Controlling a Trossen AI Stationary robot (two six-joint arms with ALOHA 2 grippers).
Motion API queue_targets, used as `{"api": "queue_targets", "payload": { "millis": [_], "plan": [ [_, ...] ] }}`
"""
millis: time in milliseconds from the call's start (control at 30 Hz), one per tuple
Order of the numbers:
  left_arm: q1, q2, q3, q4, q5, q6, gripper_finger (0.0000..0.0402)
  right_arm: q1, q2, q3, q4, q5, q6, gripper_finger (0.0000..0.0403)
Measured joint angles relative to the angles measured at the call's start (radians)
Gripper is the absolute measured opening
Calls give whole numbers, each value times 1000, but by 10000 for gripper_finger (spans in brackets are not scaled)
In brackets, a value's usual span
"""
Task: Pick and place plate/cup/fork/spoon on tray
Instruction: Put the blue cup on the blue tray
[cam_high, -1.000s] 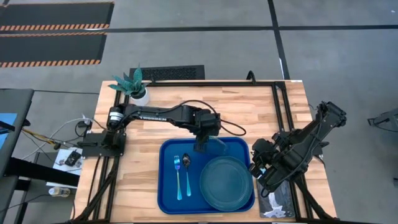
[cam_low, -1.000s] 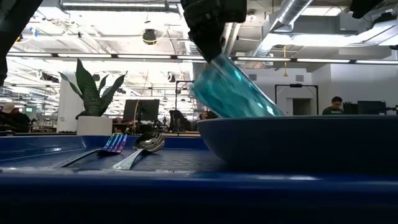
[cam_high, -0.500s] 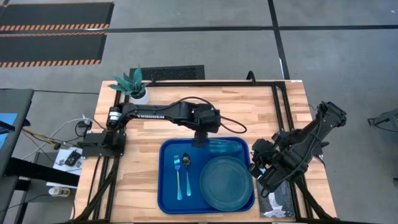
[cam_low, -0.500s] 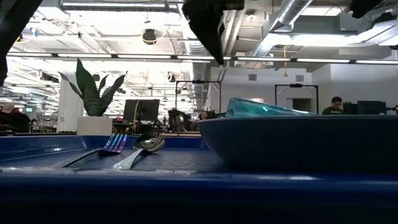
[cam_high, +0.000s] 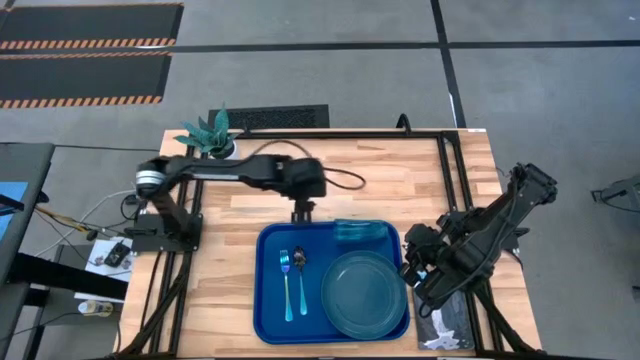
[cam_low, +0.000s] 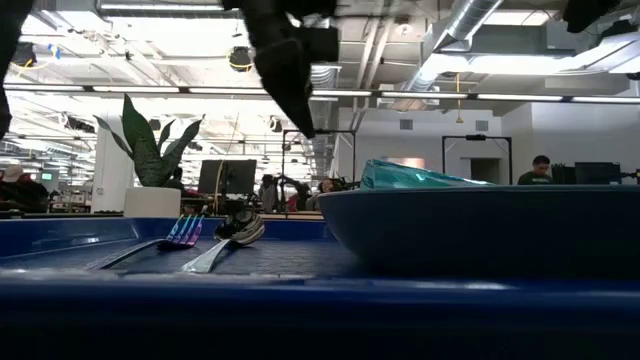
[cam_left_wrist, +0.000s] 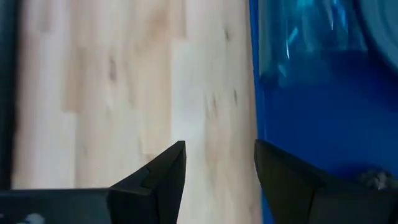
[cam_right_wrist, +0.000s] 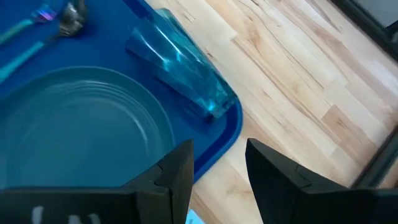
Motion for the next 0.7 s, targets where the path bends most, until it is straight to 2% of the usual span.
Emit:
{"api": "queue_targets", "payload": {
  "millis": [200, 300, 433, 600, 700],
  "plan": [
    [13, -211, -385, 548, 27, 131, 177, -13, 0, -65, 3, -5, 8, 169],
    [13, -240, -502, 694, 72, 182, 177, -29, 0, -77, 5, -28, 31, 169],
    [12, -197, -562, 772, 173, 199, 177, -43, 0, -78, 7, -30, 27, 169],
    [1, -123, -566, 962, 152, 200, 177, -69, 0, -78, 20, -32, 10, 169],
    [2, -90, -554, 989, 174, 219, 177, -74, 0, -78, 38, -33, 6, 169]
  ]
}}
